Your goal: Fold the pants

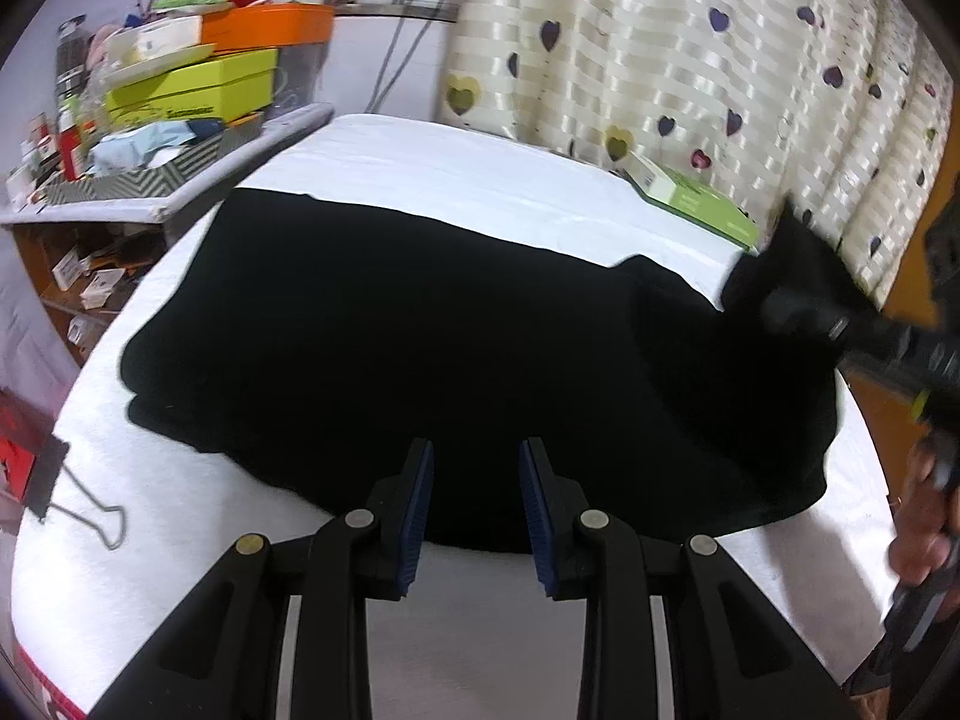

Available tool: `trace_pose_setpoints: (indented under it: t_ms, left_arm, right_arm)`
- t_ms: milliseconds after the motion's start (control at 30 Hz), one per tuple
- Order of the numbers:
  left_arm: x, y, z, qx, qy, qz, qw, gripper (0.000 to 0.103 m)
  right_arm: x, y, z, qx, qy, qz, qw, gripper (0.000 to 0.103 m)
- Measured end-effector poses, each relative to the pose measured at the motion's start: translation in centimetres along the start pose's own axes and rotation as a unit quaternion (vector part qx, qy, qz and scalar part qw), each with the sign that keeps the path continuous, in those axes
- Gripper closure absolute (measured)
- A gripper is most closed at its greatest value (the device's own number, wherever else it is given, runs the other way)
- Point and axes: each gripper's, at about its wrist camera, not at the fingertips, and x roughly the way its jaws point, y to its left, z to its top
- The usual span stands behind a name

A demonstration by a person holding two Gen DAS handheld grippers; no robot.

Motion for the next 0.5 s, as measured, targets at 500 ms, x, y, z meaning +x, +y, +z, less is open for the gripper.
trace_pose_setpoints:
  t_ms: [500]
  left_arm:
    - [-0.9, 2.3, 0.5, -0.022, -0.017, 0.005, 0.9996, 0.071]
  right_arm:
    - [-0.7, 0.2, -4.3, -0.015, 0.011, 0.051, 0.999, 0.056]
